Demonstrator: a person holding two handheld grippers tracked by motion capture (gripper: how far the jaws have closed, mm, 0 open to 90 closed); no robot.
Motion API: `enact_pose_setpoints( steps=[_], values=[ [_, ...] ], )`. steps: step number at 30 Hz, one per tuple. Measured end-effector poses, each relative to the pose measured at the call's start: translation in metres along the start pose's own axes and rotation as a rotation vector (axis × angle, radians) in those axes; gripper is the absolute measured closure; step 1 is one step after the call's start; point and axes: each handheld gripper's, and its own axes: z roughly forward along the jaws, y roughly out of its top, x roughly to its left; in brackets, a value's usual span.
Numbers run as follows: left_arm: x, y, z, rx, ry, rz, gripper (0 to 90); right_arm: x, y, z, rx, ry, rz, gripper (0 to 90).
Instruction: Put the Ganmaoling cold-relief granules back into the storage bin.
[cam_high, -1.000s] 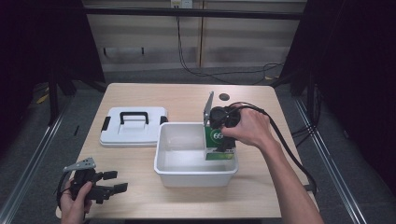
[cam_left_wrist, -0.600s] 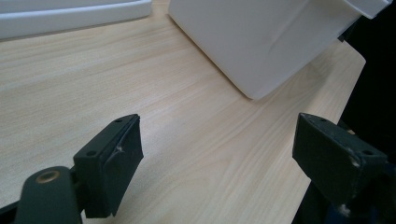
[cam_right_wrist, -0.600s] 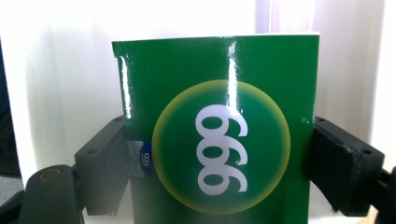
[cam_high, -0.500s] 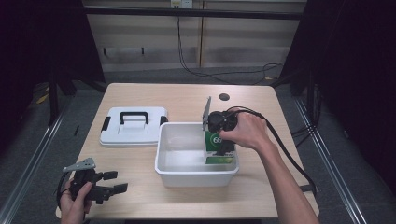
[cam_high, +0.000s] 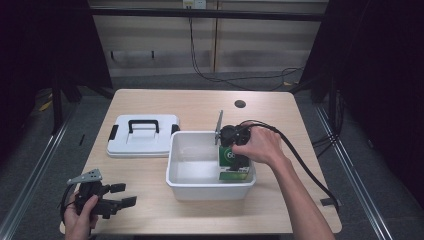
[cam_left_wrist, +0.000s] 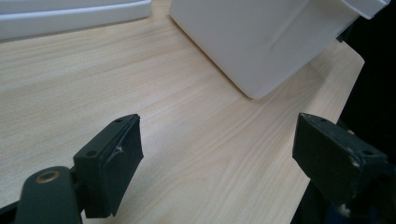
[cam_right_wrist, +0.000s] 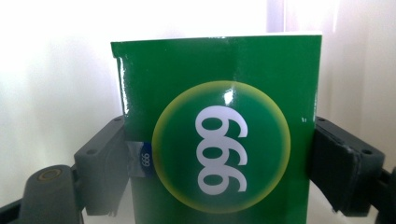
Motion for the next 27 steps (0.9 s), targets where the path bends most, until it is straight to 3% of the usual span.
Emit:
enact_pose_setpoints(
  steps=[7,14,27],
  values=[
    [0.000,0.000,0.000,0.002,0.001,0.002,16.0,0.002,0.001,0.010,0.024,-0.006,-0.015,15.5],
    [0.000,0.000,0.000,0.002,-0.003,-0.001,16.0,0.005,0.003,0.017,0.056,-0.006,0.017,15.3],
    [0.000,0.000,-0.001,-0.003,-0.003,-0.003,16.0,0.004,0.006,0.031,0.082,-0.014,-0.005,14.8]
  ],
)
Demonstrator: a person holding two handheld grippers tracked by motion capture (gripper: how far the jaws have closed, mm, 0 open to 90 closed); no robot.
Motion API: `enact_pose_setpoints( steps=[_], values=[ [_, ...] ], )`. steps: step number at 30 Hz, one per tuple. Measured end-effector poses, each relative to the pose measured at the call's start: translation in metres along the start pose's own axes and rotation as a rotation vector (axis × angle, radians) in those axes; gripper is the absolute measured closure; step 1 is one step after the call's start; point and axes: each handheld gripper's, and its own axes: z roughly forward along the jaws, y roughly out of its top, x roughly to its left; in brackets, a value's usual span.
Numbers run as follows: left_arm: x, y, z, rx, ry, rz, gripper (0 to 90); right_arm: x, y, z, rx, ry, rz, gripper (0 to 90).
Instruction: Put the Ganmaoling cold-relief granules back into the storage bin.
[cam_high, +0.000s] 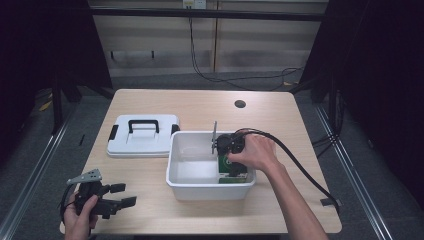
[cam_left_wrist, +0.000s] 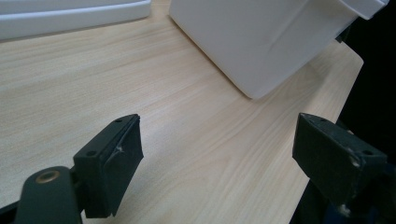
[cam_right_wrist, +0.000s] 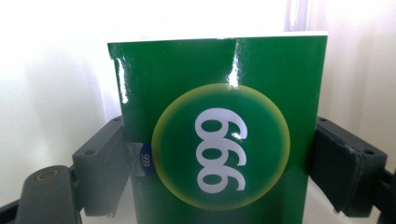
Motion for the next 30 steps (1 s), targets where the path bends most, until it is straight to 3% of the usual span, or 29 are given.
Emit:
enact_pose_setpoints(
  steps=[17,30],
  values=[
    [0.0005,0.0001,-0.0003,0.001,-0.004,0.002,16.0,0.0022,0.0025,0.0019,0.023,-0.007,0.014,13.1],
    [0.0004,0.0000,-0.0020,-0.013,-0.001,0.000,16.0,0.0026,-0.0018,-0.0015,-0.007,-0.022,0.003,11.1]
  ],
)
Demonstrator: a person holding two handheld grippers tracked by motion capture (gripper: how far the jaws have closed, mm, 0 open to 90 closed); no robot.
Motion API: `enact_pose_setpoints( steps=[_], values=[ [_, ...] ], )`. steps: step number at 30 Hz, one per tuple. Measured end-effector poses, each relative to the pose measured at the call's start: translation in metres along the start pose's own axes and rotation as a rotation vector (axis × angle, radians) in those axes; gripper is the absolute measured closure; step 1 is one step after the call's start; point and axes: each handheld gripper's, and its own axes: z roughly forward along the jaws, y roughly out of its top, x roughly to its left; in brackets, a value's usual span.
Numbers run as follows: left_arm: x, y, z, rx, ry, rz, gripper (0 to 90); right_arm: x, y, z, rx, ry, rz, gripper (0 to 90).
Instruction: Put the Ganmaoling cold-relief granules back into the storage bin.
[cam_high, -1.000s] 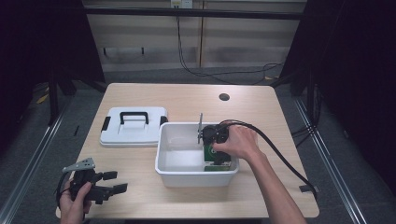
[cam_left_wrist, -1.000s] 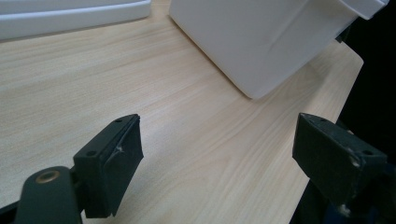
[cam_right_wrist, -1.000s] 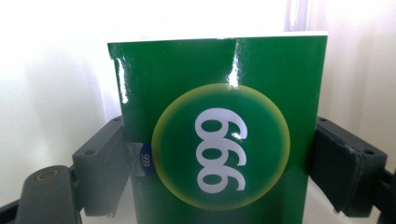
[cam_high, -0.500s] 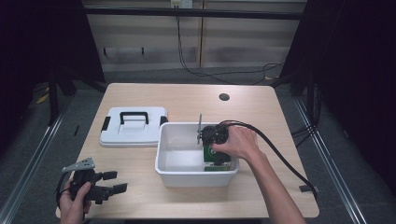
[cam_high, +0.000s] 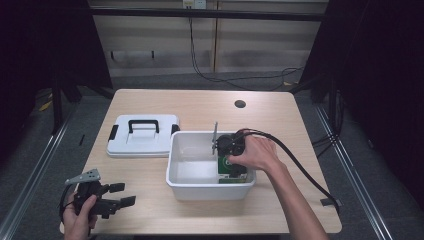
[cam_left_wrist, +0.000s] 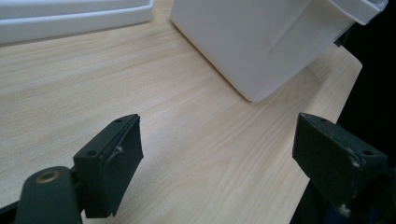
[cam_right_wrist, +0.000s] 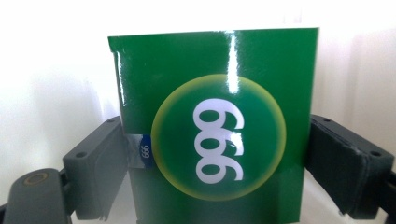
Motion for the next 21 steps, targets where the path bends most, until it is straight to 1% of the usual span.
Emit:
enact_pose_setpoints(
  steps=[2,3,4,5,6,8,9,10,11,12,14,15,16,18,21],
  values=[
    [0.000,0.000,0.000,-0.001,0.001,-0.002,16.0,0.001,-0.001,-0.002,-0.013,-0.007,0.003,9.7],
    [0.000,0.000,0.000,0.001,0.002,0.000,16.0,0.001,-0.002,-0.003,-0.021,-0.002,0.008,9.6],
    [0.000,0.000,0.000,-0.004,-0.001,-0.003,16.0,0.002,-0.003,-0.005,-0.044,-0.001,0.003,9.7],
    [0.000,0.000,0.000,-0.004,-0.001,-0.003,16.0,0.002,-0.003,-0.005,-0.044,-0.001,0.003,9.7],
    [0.000,0.000,0.000,-0.005,-0.001,-0.002,16.0,0.002,-0.005,-0.008,-0.068,-0.020,0.008,9.5],
    [0.000,0.000,0.000,-0.006,0.001,-0.004,16.0,0.001,-0.008,-0.011,-0.084,-0.010,0.019,9.5],
    [0.000,0.000,-0.001,-0.004,-0.001,0.000,16.0,0.000,-0.009,-0.012,-0.102,-0.011,0.011,9.5],
    [0.000,0.000,-0.001,-0.005,0.000,-0.001,16.0,0.000,-0.011,-0.013,-0.109,-0.007,0.019,9.5],
    [0.000,0.000,0.000,-0.005,0.001,-0.003,16.0,0.000,-0.012,-0.015,-0.121,-0.017,0.023,9.2],
    [0.000,0.000,0.000,-0.005,0.003,-0.003,16.0,0.001,-0.014,-0.017,-0.137,-0.024,0.032,9.2],
    [0.000,0.000,0.000,-0.004,0.002,-0.002,16.0,0.001,-0.017,-0.021,-0.170,-0.008,0.050,9.2],
    [0.000,0.000,0.000,-0.004,0.002,-0.002,16.0,0.001,-0.019,-0.023,-0.188,-0.012,0.057,9.2],
    [0.000,0.000,0.000,-0.004,0.003,-0.003,16.0,0.001,-0.020,-0.025,-0.212,-0.019,0.059,9.2],
    [0.000,0.000,0.000,-0.004,0.003,-0.002,16.0,0.002,-0.023,-0.029,-0.243,-0.012,0.065,9.3],
    [0.000,0.000,0.000,-0.003,0.004,-0.005,16.0,0.005,-0.027,-0.034,-0.264,-0.017,0.065,11.2]
  ],
)
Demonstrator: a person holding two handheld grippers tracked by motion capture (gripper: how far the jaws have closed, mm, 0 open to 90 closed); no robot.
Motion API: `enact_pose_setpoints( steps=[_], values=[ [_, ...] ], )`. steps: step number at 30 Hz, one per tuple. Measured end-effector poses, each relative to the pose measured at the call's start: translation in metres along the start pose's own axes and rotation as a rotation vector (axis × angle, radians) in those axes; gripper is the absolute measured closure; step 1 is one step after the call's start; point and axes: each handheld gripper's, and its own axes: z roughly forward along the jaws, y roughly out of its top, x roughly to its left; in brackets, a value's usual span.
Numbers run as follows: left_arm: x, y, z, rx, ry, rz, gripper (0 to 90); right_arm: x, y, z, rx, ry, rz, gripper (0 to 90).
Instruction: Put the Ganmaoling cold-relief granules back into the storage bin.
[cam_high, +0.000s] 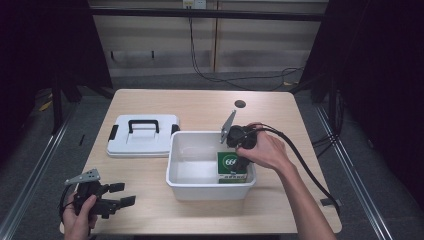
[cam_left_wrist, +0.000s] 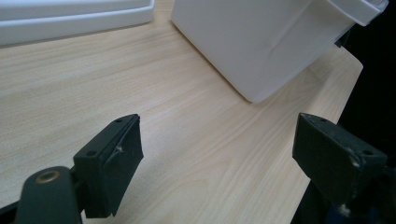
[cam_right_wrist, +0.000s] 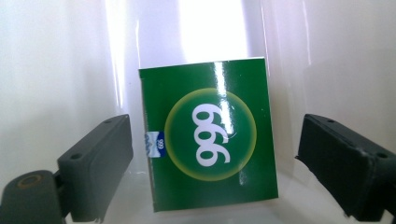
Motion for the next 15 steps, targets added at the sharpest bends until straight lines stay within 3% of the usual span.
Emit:
enact_pose_setpoints(
  steps=[5,11,15],
  values=[
    [0.000,0.000,0.000,0.001,0.000,0.001,16.0,0.004,-0.007,-0.010,-0.097,-0.020,0.009,11.9],
    [0.000,0.000,0.000,0.001,0.006,-0.001,16.0,0.005,-0.023,-0.024,-0.233,-0.087,0.050,12.5],
    [0.000,0.000,0.000,0.003,0.005,0.000,16.0,0.008,-0.035,-0.035,-0.296,-0.119,0.092,12.2]
  ],
)
